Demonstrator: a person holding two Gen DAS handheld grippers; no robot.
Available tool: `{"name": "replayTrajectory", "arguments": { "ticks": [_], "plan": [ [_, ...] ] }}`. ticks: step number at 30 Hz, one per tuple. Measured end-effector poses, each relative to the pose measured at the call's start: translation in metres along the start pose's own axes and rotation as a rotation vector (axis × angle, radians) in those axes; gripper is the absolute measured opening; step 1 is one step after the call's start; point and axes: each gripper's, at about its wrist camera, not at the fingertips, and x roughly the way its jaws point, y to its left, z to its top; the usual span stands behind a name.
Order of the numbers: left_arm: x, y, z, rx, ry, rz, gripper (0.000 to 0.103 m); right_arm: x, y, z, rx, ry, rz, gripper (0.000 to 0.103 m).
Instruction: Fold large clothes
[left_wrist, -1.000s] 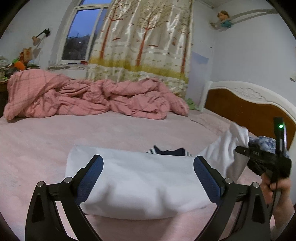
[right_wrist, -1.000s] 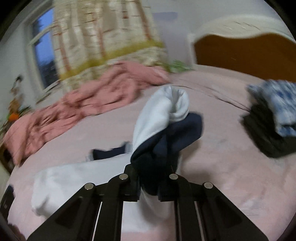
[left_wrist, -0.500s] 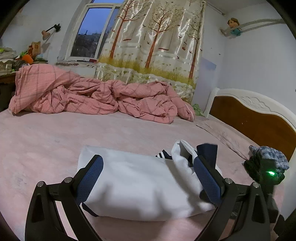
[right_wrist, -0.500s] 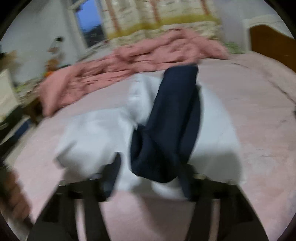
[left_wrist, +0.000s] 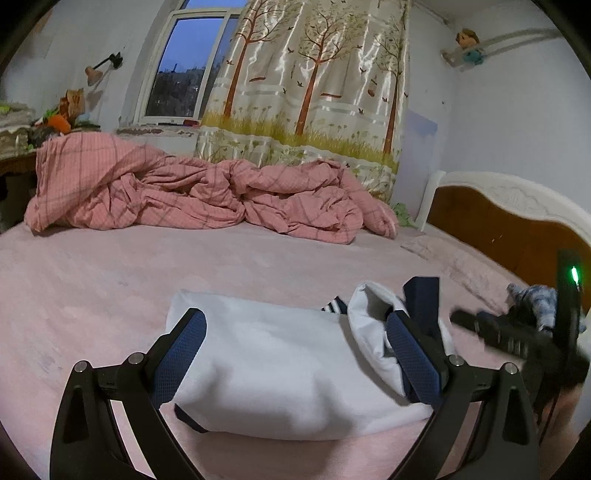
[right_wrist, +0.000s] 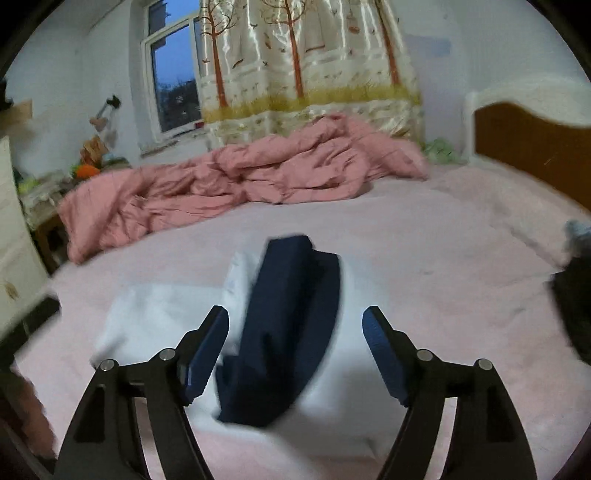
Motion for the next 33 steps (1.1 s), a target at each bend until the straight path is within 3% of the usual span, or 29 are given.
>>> {"name": "replayTrajectory", "arguments": {
  "ticks": [4,7,9,12,15,19,21,26,28,30,32,33],
  "plan": [
    [0.01,-0.003,-0.003,0.076,0.025,0.101,0.098,0.043,0.009,0.01,0.059,0.098,0.164,0.042],
    [0.017,0.004,-0.005,0.069,0.06,0.134,0.098,0.092,0.019,-0.002,0.084,0.245,0.19,0.036],
    [0.02,0.014,-0.005,0.038,0.078,0.141,0.098,0.118,0.027,-0.016,0.058,0.308,0.154,0.035],
    [0.024,0.031,-0.004,-0.011,0.099,0.144,0.098,0.12,0.048,-0.025,-0.071,0.271,0.08,0.035],
    [0.031,0.051,-0.006,-0.071,0.14,0.145,0.098,0.109,0.051,-0.026,-0.072,0.262,0.077,0.036],
    [0.039,0.085,-0.011,-0.263,0.188,0.098,0.097,0.07,0.037,-0.021,-0.027,0.217,0.094,0.036],
    [0.042,0.098,-0.014,-0.327,0.206,0.073,0.097,0.047,0.027,-0.021,-0.013,0.186,0.089,0.046],
    [0.06,0.114,-0.028,-0.4,0.297,0.032,0.097,-0.008,-0.005,-0.026,0.002,0.11,0.031,0.049],
    [0.071,0.119,-0.037,-0.44,0.342,0.008,0.097,-0.023,-0.016,-0.027,0.006,0.094,-0.002,0.059],
    [0.08,0.12,-0.045,-0.465,0.379,-0.005,0.097,-0.032,-0.025,-0.029,-0.005,0.079,-0.07,0.077],
    [0.088,0.12,-0.053,-0.489,0.409,-0.02,0.097,-0.038,-0.03,-0.032,-0.029,0.067,-0.199,0.081],
    [0.091,0.121,-0.056,-0.508,0.425,-0.034,0.097,-0.039,-0.032,-0.034,-0.048,0.067,-0.241,0.088]
  ]
}}
